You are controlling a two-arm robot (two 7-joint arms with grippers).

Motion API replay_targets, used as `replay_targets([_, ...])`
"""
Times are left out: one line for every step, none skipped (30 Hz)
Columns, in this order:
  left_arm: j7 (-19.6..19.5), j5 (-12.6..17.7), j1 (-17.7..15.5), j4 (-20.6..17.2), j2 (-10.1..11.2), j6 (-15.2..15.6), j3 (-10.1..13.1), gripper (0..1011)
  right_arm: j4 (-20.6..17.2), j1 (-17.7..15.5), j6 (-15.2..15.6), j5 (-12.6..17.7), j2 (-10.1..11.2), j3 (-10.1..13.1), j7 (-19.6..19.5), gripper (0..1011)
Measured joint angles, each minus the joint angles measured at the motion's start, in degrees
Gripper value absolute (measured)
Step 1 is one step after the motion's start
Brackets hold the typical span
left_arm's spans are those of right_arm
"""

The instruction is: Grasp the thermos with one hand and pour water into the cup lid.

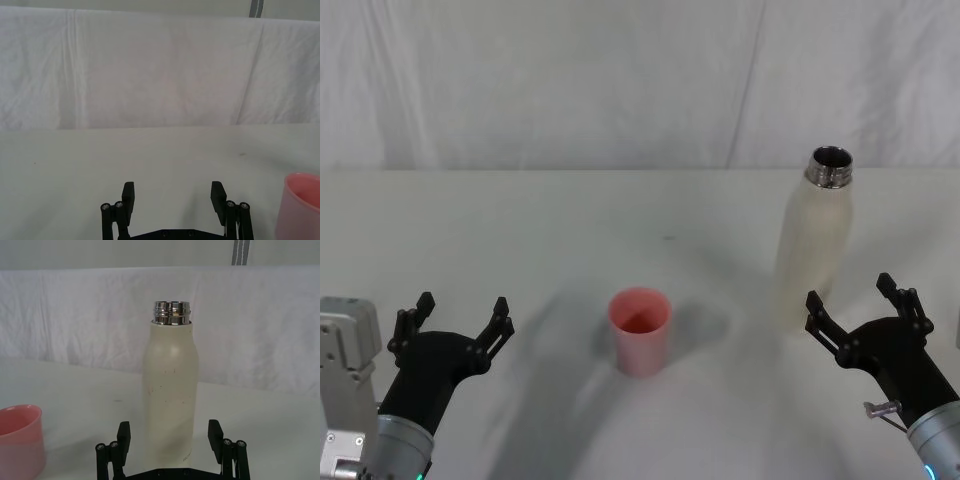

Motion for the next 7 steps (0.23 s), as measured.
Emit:
replay_targets([0.0, 0.0, 0.0, 0.0, 0.0, 0.0, 0.0, 1001, 0.0, 0.0, 0.0, 0.0, 0.0, 0.0, 0.0, 1001])
replay_targets([0.0, 0.0, 0.0, 0.0, 0.0, 0.0, 0.0, 1001, 0.0, 0.0, 0.0, 0.0, 0.0, 0.0, 0.0, 1001])
replay_targets([0.0, 0.0, 0.0, 0.0, 0.0, 0.0, 0.0, 1001, 0.0, 0.0, 0.0, 0.0, 0.0, 0.0, 0.0, 1001])
replay_targets([0.0, 0.0, 0.0, 0.0, 0.0, 0.0, 0.0, 1001, 0.0, 0.0, 0.0, 0.0, 0.0, 0.0, 0.0, 1001])
replay_targets([0.0, 0.0, 0.0, 0.0, 0.0, 0.0, 0.0, 1001, 0.0, 0.0, 0.0, 0.0, 0.0, 0.0, 0.0, 1001])
replay_targets([0.0, 0.0, 0.0, 0.0, 0.0, 0.0, 0.0, 1001, 0.0, 0.0, 0.0, 0.0, 0.0, 0.0, 0.0, 1001])
replay_targets([0.0, 0.0, 0.0, 0.0, 0.0, 0.0, 0.0, 1001, 0.0, 0.0, 0.0, 0.0, 0.0, 0.0, 0.0, 1001])
